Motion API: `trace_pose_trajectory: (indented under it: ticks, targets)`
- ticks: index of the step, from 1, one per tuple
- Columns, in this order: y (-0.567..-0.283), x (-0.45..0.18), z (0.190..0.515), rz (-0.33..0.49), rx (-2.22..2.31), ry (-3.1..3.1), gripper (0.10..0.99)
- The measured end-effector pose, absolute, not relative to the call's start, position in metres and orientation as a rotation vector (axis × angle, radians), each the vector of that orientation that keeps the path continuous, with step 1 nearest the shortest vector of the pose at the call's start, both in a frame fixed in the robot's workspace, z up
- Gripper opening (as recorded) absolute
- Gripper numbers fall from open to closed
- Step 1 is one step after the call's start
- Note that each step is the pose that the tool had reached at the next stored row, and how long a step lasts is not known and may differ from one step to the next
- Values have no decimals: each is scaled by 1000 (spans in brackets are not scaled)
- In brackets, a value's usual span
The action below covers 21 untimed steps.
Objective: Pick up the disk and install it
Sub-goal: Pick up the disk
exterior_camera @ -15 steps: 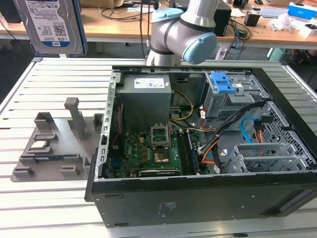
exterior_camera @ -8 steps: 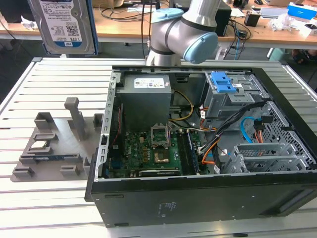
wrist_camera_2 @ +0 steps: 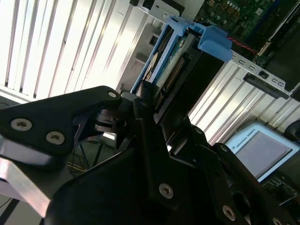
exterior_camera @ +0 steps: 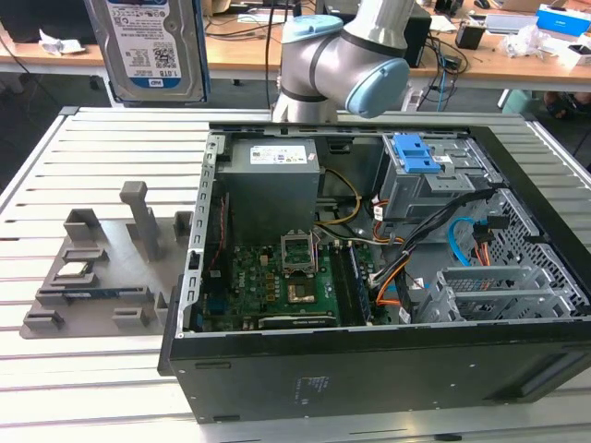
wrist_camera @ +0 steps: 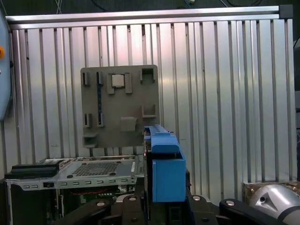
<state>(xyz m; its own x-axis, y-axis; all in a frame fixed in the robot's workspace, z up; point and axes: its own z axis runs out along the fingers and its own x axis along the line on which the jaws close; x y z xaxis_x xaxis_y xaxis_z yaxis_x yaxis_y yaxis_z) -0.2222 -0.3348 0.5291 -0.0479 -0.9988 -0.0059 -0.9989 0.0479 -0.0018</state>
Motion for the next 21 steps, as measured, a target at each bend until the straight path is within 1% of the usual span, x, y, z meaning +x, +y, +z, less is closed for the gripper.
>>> trace_pose_trajectory:
  ticks: [21]
  targets:
    - [-335, -132, 529, 5, -2164, 2271, 361]
